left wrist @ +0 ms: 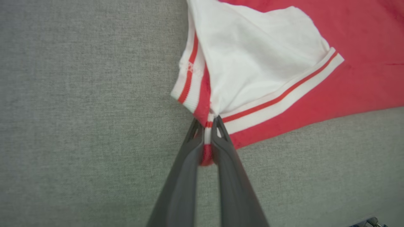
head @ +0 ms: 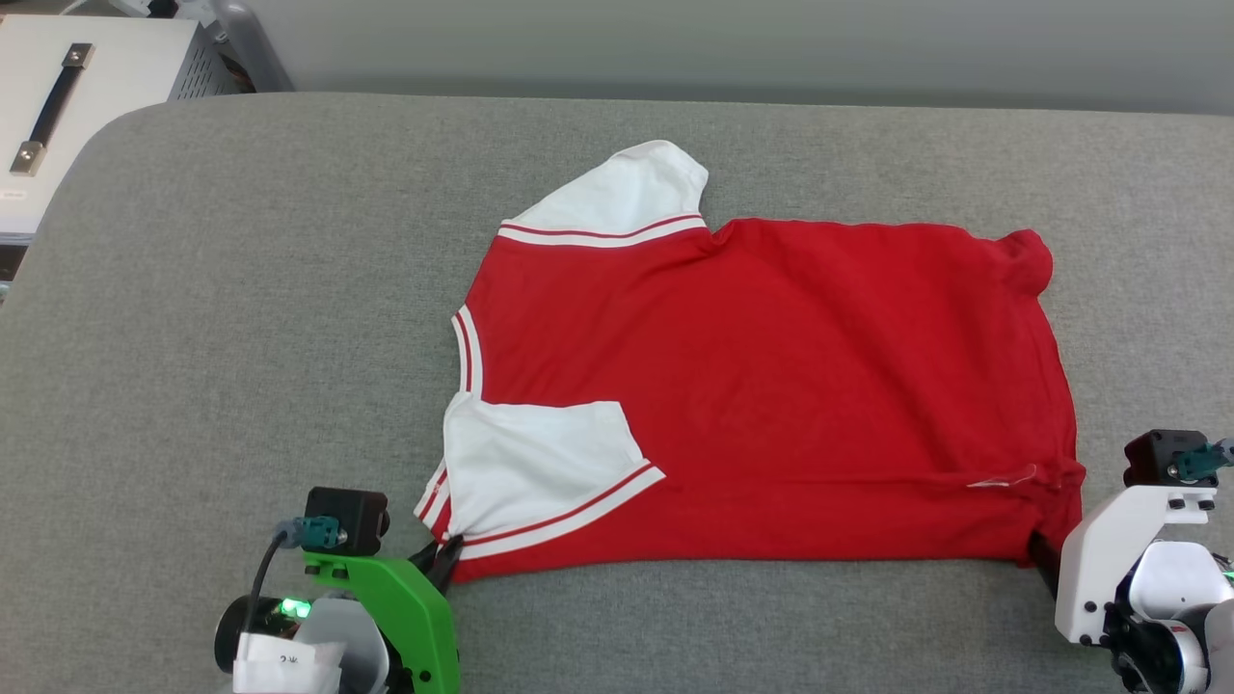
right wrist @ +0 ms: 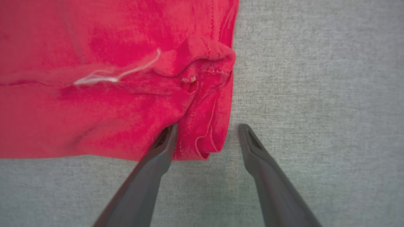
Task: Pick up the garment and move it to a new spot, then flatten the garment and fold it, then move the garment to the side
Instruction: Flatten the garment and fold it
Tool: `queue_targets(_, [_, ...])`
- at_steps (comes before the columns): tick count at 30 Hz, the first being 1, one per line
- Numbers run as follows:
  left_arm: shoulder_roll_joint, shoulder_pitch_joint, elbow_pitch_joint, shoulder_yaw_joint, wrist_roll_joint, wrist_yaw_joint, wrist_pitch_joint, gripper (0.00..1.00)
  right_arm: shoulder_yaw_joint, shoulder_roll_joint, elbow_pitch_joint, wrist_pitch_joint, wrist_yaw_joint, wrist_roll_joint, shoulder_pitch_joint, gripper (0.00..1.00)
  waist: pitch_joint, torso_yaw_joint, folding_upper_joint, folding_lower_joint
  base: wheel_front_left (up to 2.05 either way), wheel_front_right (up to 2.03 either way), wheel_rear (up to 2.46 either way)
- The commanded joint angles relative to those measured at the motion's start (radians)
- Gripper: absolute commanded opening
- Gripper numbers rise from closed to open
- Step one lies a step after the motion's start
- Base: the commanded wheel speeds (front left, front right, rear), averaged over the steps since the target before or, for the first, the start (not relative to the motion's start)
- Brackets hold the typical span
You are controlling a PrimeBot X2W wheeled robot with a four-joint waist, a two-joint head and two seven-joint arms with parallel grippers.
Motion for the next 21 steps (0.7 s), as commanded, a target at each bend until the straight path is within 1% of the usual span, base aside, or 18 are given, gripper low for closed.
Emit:
queue_targets(1, [-0.001,-0.008,0.008,0.003,0.016,-0.003,-0.009,0.0,0.013,0.013,0.029,0.011,-0.001,0.014,-0.005,0.16,0.007,0.001,0.0,0.0,0.0,0.0,0.0])
queue_targets(2, [-0.001,-0.01,0.01,0.003,0.017,-0.004,-0.01,0.0,0.016,0.011,0.034,0.013,-0.001,0.02,-0.007,0.0,0.008,0.001,0.0,0.0,0.0,0.0,0.0])
queue_targets(6, [-0.004,-0.013,0.026,0.002,0.016,-0.01,-0.012,0.0,0.02,-0.005,0.038,0.002,-0.001,0.039,-0.012,0.0,0.009,-0.002,0.0,0.0,0.0,0.0,0.0])
queue_targets(11, [-0.005,-0.004,0.048,0.002,0.008,-0.02,-0.018,0.0,-0.009,-0.044,-0.006,-0.004,-0.001,0.049,0.003,0.0,-0.028,-0.011,0.0,0.0,0.0,0.0,0.0])
queue_targets(15, [0.0,0.015,0.048,-0.003,0.001,-0.021,-0.018,0.0,-0.052,-0.06,-0.059,0.024,-0.001,0.053,0.043,0.0,-0.064,-0.017,0.0,0.0,0.0,0.0,0.0])
queue_targets(21, [0.005,0.066,0.023,-0.024,-0.025,-0.021,0.009,0.0,-0.117,-0.05,-0.15,0.093,-0.001,0.053,0.132,0.0,-0.094,-0.021,0.0,0.0,0.0,0.0,0.0])
